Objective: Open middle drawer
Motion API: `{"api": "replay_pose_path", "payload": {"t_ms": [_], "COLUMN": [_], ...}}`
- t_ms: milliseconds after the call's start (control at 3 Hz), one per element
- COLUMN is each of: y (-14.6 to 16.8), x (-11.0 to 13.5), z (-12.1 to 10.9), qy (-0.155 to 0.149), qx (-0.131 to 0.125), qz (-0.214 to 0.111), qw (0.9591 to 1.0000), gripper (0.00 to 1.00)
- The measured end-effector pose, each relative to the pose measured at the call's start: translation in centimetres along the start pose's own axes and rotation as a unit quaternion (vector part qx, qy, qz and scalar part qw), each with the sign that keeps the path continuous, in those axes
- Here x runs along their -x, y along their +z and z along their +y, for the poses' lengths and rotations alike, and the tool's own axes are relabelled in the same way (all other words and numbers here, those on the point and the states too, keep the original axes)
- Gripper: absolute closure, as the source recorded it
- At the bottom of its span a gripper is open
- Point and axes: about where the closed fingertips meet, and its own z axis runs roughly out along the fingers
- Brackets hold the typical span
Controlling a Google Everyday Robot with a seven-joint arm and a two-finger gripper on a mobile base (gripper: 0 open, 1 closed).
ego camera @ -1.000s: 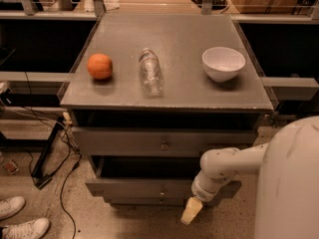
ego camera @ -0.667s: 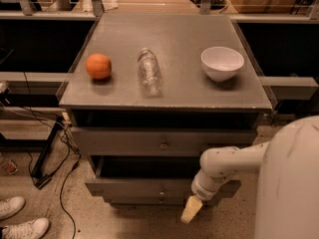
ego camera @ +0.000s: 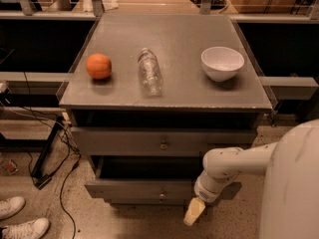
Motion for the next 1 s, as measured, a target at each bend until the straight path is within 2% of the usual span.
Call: {"api": "replay_pose_path", "payload": {"t_ms": [667, 1000], "y": [-0.9, -1.2], "x": [-2.0, -1.9], "z": [0.7, 0.6], "qy": [0.018, 0.018], "qx": [0.007, 0.007], "qz": [0.015, 0.015], "qw": [0.9997, 0.9997], "gripper": [0.0, 0.0]}}
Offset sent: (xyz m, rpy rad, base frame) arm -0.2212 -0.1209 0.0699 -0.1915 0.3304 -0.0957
